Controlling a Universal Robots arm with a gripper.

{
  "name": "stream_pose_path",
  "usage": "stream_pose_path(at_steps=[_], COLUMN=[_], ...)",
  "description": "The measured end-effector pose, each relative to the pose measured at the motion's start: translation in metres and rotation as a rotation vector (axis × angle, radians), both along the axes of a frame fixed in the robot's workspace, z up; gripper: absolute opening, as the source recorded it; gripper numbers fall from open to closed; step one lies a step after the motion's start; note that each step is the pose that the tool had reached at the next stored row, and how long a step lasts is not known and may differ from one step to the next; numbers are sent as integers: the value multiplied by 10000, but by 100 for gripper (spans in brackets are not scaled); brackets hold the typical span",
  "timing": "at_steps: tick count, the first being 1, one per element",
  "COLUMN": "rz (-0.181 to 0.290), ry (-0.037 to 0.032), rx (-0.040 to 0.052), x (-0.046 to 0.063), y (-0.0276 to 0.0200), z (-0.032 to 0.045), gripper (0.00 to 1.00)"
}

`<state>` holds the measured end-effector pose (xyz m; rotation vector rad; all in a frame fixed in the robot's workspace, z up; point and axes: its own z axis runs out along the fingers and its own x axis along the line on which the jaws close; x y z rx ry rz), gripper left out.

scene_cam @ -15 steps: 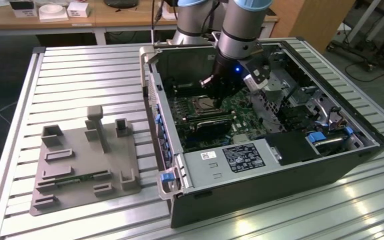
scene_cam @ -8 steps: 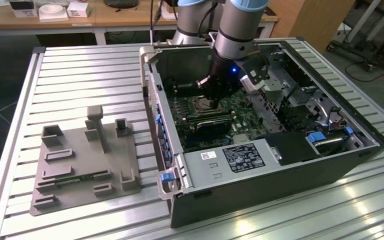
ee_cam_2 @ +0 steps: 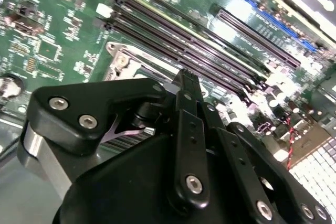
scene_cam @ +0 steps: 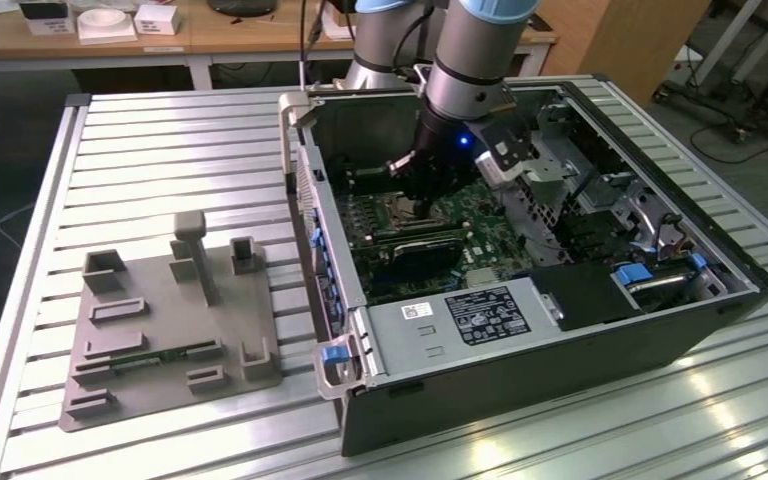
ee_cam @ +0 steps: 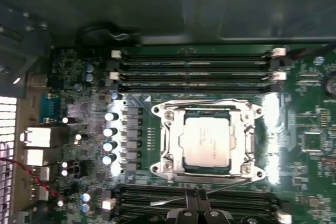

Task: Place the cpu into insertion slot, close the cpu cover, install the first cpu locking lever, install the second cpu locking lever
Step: 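Install the second cpu locking lever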

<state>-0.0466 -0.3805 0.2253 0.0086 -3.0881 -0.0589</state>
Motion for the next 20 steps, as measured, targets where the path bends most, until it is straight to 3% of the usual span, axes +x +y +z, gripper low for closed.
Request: stream_pose_path(at_steps=[9,13,20], rz=[43,124,299], ry=[9,9,8], rx=[-1,0,0], x=[-178,-259,-304], y=[0,4,14], z=[-135,-161,-165], gripper=[11,11,11])
